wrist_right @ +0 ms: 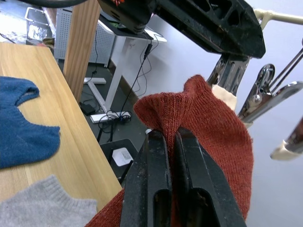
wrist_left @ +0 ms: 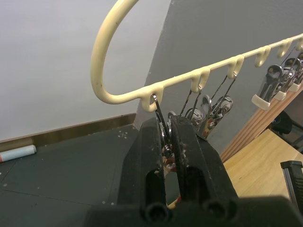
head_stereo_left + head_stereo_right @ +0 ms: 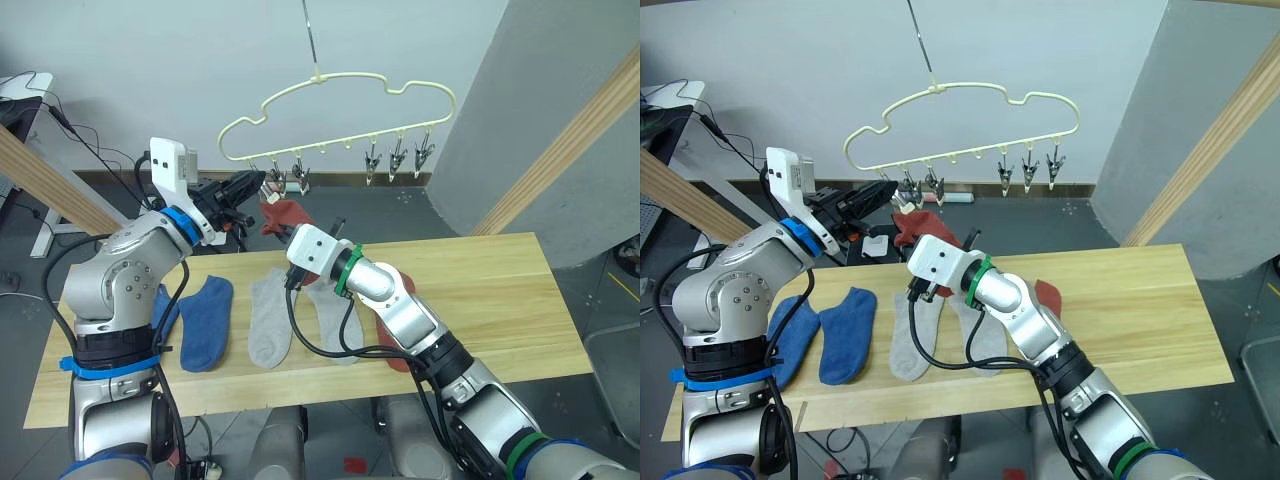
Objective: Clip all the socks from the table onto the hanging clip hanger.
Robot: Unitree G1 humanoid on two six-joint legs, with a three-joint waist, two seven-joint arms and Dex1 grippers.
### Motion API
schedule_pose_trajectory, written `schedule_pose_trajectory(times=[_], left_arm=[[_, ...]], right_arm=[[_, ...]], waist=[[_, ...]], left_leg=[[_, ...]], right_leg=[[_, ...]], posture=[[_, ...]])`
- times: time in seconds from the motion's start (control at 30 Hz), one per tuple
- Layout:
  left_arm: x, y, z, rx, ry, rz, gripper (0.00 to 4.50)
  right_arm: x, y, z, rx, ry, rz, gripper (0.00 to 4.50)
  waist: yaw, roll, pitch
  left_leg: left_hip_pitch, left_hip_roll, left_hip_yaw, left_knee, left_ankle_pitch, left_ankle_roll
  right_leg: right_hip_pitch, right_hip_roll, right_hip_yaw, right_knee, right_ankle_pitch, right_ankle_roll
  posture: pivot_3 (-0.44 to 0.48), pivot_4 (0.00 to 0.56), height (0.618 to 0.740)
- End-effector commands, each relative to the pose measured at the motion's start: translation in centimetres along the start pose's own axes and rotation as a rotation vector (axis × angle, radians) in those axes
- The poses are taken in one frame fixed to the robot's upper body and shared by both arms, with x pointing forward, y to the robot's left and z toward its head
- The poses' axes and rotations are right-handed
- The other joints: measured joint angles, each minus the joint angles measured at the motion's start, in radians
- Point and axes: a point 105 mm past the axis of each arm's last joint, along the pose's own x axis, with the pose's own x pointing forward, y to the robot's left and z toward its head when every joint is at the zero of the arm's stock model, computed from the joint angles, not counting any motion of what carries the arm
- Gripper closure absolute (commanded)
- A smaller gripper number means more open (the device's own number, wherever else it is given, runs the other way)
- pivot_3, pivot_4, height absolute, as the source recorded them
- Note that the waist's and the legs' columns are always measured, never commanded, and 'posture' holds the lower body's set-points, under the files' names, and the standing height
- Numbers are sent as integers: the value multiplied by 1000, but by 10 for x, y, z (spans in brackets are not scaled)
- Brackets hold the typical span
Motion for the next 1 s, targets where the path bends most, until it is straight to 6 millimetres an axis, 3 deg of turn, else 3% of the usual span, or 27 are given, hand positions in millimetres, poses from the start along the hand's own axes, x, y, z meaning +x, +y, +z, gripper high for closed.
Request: schedule_pose_trajectory(times=[0.03,0.4,1.0], left_arm=[[-4,-10,19,35,-73,-33,4500],[-4,-8,20,43,-81,-17,4500],[-3,-11,17,34,-72,-33,4500]], right_arm=[[4,-6,19,14,-78,-29,4459],[-1,9,8,80,-45,29,4459],[13,-6,9,129,-67,-56,4459]], waist=[[0,0,0],[0,0,0],[-1,0,0]], left_leg=[[0,0,0,0,0,0],[0,0,1,1,0,0],[0,0,1,3,2,-3]], right_leg=[[0,0,0,0,0,0],[-2,0,0,4,0,0],[-5,0,1,12,1,-1]], posture=[[-153,321,740],[-149,320,740],[-146,314,740]])
